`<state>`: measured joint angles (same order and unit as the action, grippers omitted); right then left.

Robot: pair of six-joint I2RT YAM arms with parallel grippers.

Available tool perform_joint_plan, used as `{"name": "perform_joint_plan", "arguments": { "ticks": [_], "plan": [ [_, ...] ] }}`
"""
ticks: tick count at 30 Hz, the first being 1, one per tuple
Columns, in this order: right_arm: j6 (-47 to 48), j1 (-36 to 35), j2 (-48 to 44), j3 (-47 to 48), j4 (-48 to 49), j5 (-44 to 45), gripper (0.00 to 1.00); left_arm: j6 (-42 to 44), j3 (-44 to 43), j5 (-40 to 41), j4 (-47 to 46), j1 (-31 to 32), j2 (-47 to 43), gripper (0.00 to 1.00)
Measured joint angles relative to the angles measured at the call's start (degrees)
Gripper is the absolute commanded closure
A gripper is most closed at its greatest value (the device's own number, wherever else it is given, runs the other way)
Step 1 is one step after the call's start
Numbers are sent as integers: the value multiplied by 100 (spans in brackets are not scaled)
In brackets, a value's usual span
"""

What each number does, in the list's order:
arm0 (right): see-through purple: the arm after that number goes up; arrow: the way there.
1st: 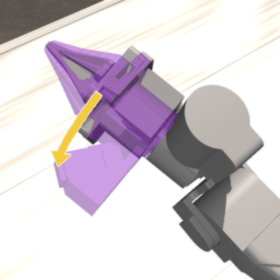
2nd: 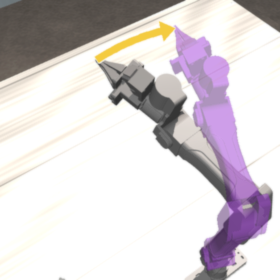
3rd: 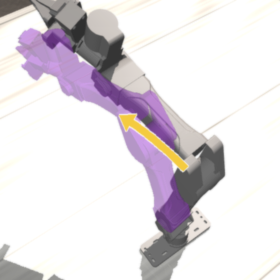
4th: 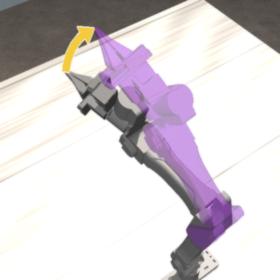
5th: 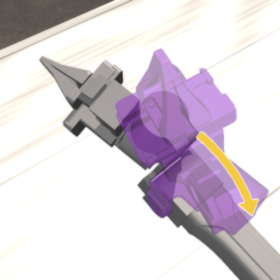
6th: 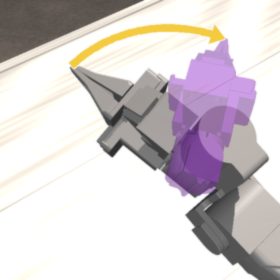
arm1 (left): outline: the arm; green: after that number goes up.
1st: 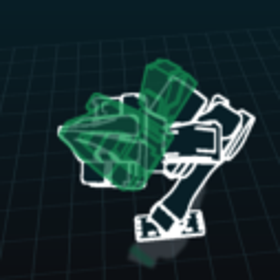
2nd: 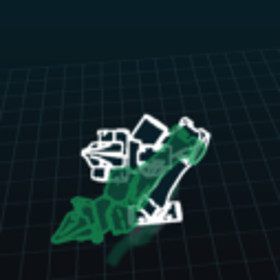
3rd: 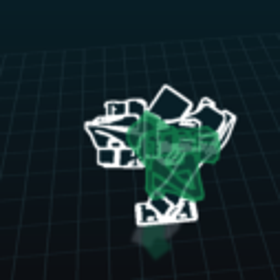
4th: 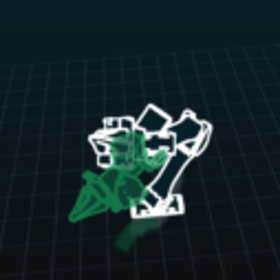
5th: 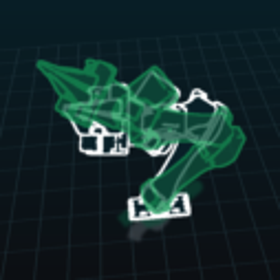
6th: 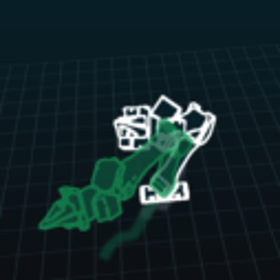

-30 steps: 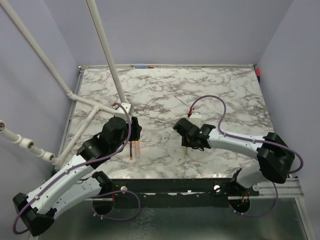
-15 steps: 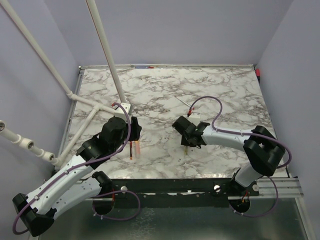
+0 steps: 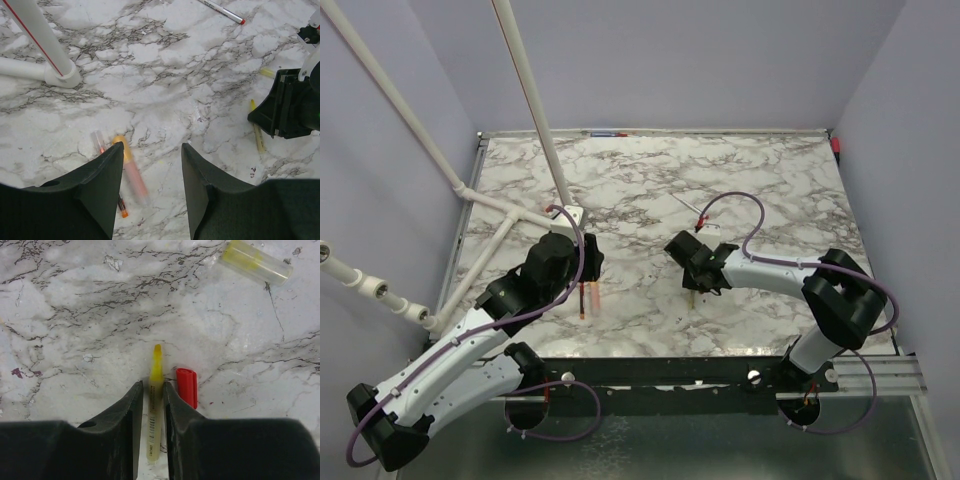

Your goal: Insert the pens into the pen caps

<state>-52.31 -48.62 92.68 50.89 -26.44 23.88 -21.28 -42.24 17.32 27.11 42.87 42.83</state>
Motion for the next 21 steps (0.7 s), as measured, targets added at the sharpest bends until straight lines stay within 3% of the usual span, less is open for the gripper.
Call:
{"name": "perform_joint_plan", "arguments": {
  "ticks": [5,13,21],
  "plan": [
    [50,0,0,-31,59,0,99,0,0,0,0,0,26,49],
    [184,0,-140,-142,160,-44,100,-2,0,-24,-2,0,70,49],
    [549,0,-1237,-284,485,-452,100,-61,0,-564,-68,0,83,49]
  ]
}}
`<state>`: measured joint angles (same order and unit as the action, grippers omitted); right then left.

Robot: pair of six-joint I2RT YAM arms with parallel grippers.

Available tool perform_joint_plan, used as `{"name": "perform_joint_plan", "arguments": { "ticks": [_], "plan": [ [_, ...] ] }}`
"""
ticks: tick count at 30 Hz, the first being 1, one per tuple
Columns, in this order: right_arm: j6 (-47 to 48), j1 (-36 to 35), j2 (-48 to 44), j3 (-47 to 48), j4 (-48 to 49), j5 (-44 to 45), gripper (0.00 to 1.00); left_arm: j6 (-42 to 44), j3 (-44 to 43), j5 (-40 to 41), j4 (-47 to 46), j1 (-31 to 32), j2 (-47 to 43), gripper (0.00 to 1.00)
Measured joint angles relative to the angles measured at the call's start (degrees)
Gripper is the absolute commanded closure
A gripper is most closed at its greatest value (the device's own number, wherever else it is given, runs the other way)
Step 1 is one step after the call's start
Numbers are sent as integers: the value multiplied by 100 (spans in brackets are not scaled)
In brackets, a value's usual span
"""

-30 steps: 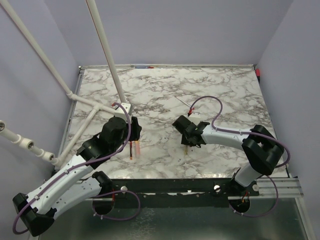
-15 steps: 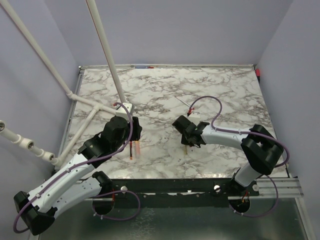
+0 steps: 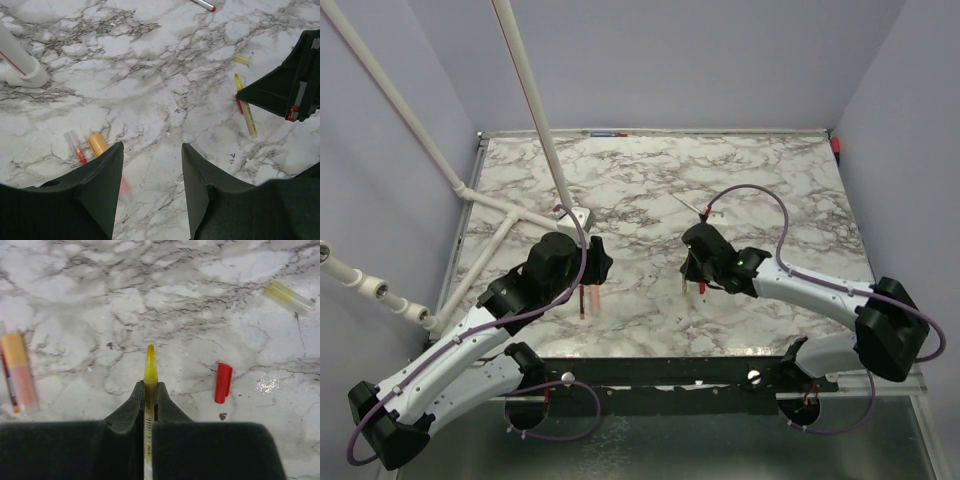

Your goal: Insert the pens into the pen caps

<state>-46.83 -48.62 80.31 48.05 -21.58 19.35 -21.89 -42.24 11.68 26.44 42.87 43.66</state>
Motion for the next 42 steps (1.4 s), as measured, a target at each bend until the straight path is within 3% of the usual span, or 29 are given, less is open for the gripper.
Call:
{"name": "perform_joint_plan", "arguments": {
  "ticks": [9,19,34,42],
  "plan": [
    [739,-4,-1303,-361,903,-1106,99,-302,262,-1156,-468,0,-31,43],
    [1093,-63,-2120,-557,2033,-2380,99,-1097,894,-2623,-1580,0,-190,38],
    [824,-343,-2179,-678,3832,-3689,99,-2227,1467,-3825,-3665,0,-485,35],
    [581,-566,-1902,-802,4590,-3958,99,-2555,1506,-4089,-4291,0,-487,47]
  ]
}}
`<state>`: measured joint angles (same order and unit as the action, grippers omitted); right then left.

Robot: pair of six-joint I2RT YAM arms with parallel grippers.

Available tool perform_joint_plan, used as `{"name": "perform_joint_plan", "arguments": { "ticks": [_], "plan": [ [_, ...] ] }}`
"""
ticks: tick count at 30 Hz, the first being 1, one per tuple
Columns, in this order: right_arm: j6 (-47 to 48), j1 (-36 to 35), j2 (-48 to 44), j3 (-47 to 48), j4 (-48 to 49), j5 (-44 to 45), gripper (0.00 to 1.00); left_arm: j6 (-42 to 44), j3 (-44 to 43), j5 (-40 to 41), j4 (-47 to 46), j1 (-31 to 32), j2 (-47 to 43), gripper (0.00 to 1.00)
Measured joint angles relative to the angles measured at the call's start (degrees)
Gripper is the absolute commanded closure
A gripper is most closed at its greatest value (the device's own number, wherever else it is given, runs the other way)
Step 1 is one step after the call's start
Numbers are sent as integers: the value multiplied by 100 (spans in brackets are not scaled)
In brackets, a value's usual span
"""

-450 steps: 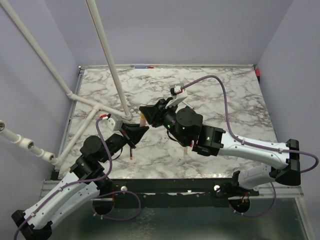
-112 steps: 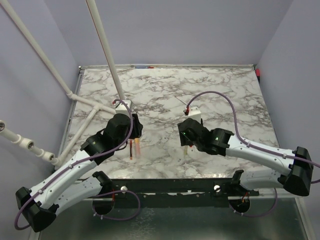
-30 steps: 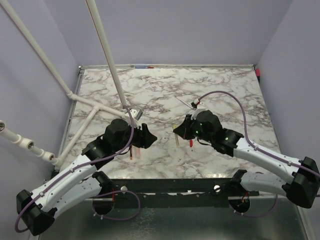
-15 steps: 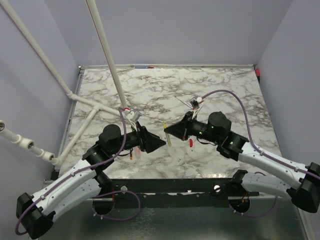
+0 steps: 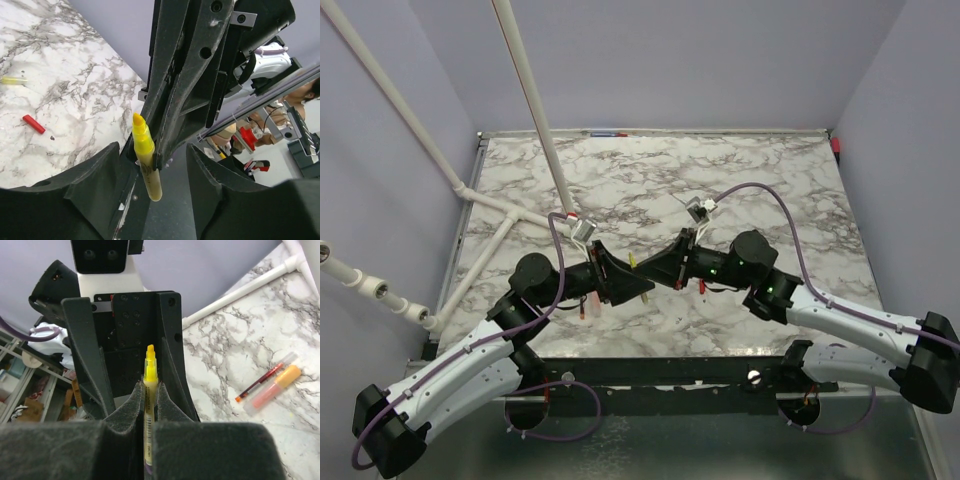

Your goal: Insert the pens into the pen caps

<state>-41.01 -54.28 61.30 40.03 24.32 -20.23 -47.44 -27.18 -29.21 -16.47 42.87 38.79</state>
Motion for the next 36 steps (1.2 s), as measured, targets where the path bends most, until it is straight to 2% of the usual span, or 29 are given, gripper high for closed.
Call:
{"name": "perform_joint_plan", "arguments": {
  "ticks": [9,16,18,21,36],
  "plan": [
    [-76,-157,33,-24,496,-2,99,-140,61,-284,-271,0,2,56],
    [-74,-221,79,-24,619,0,99,-173,74,-415,-332,0,2,69],
    [-72,-234,87,-26,621,7,99,-181,74,-448,-361,0,2,78],
    [-59,-240,87,-31,621,35,99,-208,74,-494,-411,0,0,100],
    [-24,-319,-87,-256,772,278,99,-223,114,-638,-433,22,0,100]
  ]
}}
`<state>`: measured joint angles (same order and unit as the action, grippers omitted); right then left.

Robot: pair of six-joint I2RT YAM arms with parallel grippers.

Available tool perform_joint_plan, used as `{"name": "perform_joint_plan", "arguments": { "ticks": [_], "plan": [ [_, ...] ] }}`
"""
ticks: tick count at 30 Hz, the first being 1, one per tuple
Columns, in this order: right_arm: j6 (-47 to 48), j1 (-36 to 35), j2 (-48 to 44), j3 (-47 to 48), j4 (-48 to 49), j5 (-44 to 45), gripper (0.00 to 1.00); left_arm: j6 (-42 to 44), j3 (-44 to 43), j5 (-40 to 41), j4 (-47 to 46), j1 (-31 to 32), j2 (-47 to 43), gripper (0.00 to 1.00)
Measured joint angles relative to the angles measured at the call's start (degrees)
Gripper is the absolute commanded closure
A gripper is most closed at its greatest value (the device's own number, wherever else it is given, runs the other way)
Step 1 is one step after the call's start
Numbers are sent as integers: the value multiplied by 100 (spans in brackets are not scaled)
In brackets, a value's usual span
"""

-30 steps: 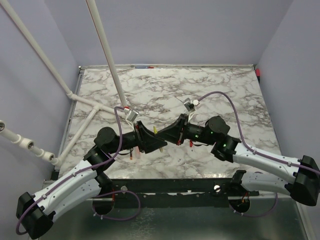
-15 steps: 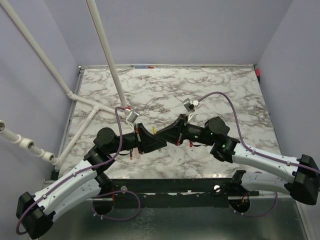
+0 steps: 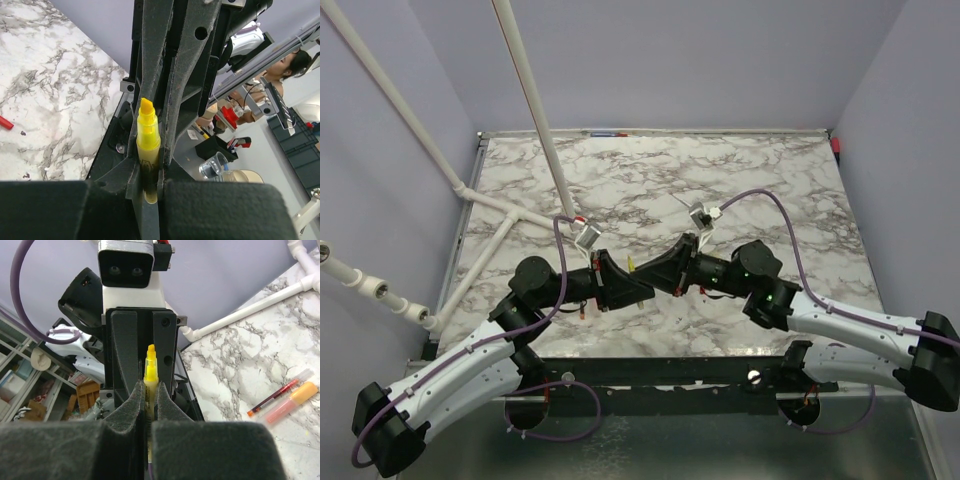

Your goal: Insert the pens into the pen caps

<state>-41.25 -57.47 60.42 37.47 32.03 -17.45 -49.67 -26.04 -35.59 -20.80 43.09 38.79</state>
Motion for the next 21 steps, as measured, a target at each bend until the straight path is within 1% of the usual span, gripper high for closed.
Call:
{"name": "perform_joint_plan", "arguments": {
  "ticks": [12,21],
  "plan": [
    [81,-72,-157,-164,15,164,99,17,24,-103,-9,55,37,98],
    [59,-122,-195,-426,400,334,99,42,24,-114,28,70,76,99]
  ]
}}
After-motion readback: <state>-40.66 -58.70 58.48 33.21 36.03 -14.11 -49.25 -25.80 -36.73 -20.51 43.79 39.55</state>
